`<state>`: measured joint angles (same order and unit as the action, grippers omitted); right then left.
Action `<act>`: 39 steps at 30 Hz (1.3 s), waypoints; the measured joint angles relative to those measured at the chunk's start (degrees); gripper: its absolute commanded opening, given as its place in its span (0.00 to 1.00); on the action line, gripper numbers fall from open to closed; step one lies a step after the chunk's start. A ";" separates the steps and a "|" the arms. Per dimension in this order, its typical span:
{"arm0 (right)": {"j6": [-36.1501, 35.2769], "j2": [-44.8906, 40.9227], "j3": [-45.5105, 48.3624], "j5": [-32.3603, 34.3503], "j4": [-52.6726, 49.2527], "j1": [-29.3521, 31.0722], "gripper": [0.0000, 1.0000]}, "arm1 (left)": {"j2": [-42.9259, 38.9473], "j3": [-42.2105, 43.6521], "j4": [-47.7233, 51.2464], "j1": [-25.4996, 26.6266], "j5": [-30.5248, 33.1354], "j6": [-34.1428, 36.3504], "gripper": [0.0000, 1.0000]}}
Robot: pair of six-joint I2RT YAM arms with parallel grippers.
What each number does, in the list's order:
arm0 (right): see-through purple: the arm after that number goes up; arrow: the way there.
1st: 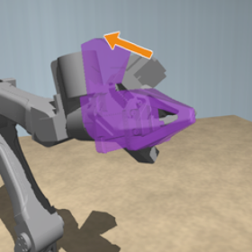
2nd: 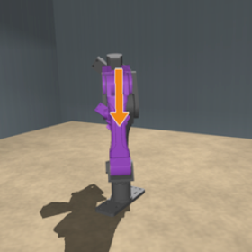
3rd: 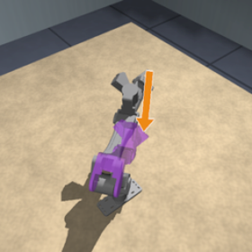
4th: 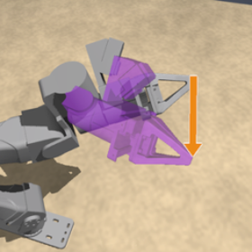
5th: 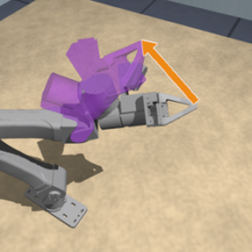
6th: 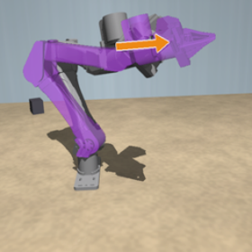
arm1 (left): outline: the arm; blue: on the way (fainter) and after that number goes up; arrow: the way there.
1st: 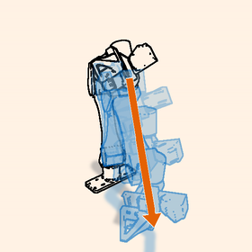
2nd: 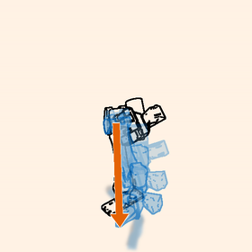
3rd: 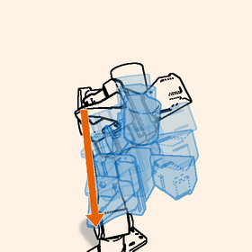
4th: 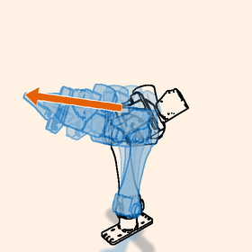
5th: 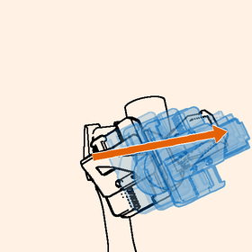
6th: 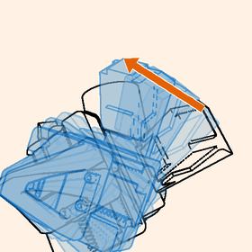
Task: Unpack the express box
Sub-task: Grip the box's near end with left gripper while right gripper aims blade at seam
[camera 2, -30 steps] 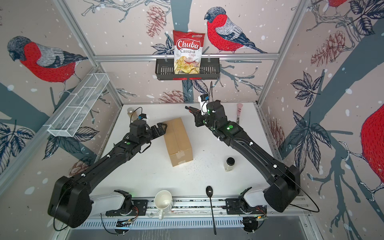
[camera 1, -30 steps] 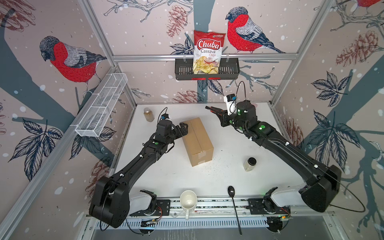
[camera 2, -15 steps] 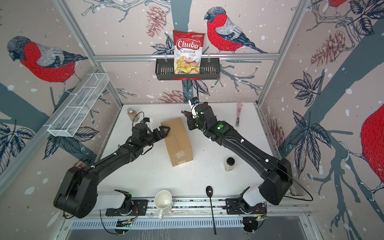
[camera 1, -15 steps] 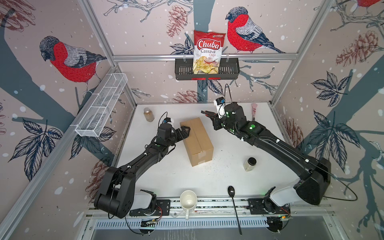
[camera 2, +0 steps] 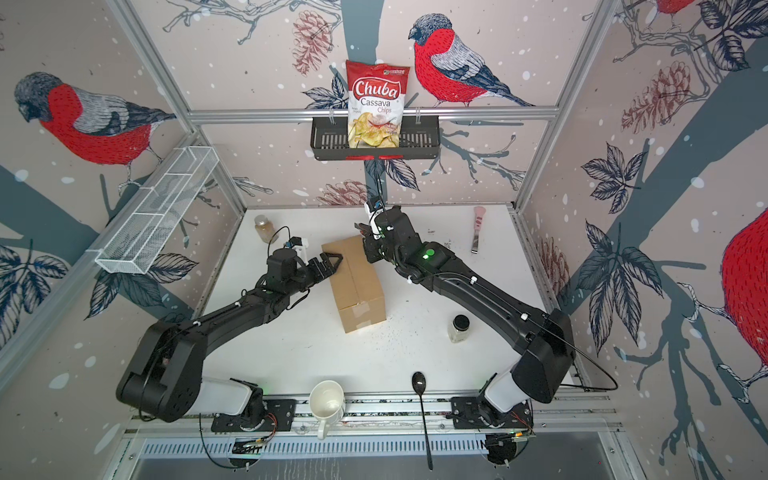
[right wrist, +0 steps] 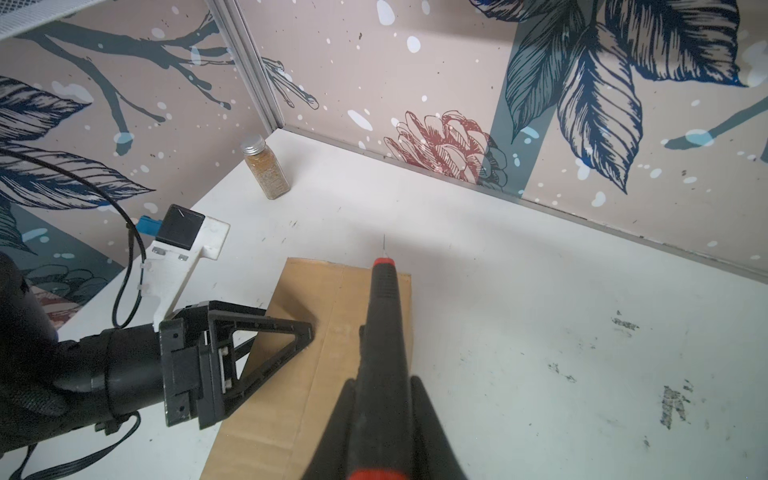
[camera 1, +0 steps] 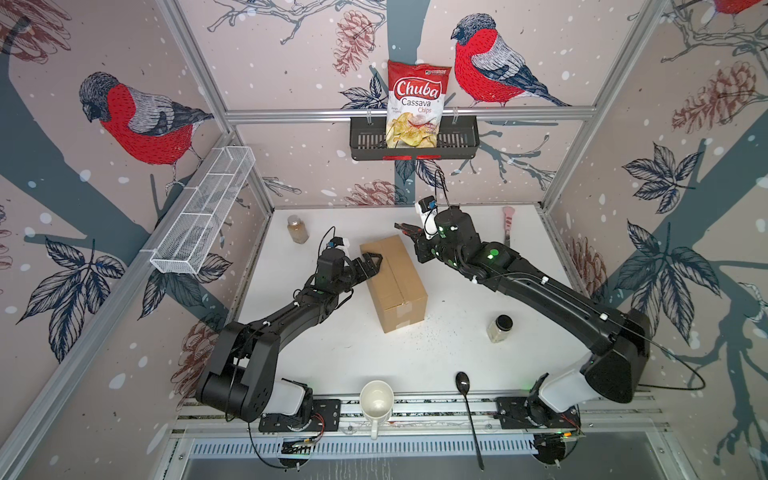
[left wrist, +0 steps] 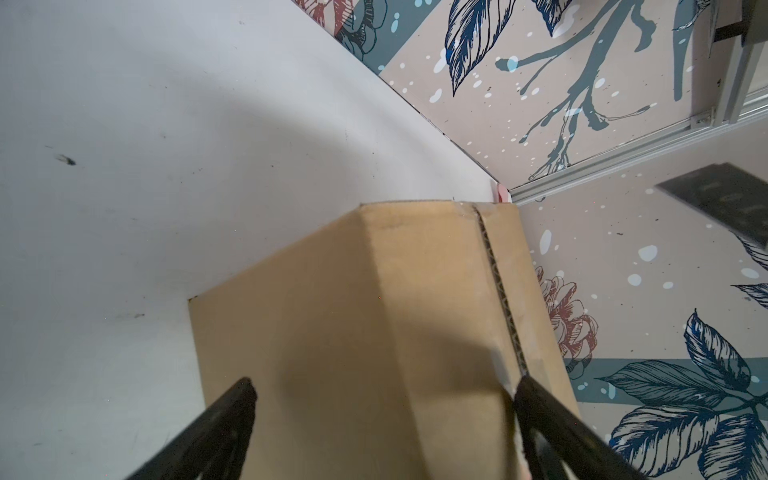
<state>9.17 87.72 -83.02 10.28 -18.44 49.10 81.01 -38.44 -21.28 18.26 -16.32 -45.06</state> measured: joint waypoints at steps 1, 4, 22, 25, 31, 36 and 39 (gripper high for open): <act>0.00 0.20 -0.04 0.26 -0.02 0.31 0.00 | 0.02 0.11 -0.35 0.00 0.07 0.00 0.91; -0.04 0.44 -0.04 0.92 -0.13 1.14 0.00 | 0.13 0.20 -0.76 0.00 0.13 -0.07 0.85; -0.20 2.47 0.00 2.80 -0.28 3.63 0.00 | 3.37 -0.07 -5.27 0.37 1.66 0.07 0.74; -0.20 3.23 -0.39 3.10 -0.46 4.02 0.00 | 3.54 -0.17 -5.42 0.57 1.97 0.04 0.74; -0.22 5.29 -2.29 4.66 -0.98 5.01 0.00 | 3.39 -0.24 -5.22 0.92 2.84 -0.15 0.74; -0.22 7.08 -4.07 6.43 -1.92 5.95 0.00 | 3.39 -0.28 -5.16 1.20 3.19 -0.61 0.73; -0.26 7.91 -5.14 7.74 -2.93 6.40 0.00 | 3.39 -0.26 -5.20 1.40 3.54 -1.03 0.73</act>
<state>8.91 95.64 -88.16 18.02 -21.37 55.51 84.40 -38.70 -26.48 19.66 -12.78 -46.09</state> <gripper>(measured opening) 0.114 0.737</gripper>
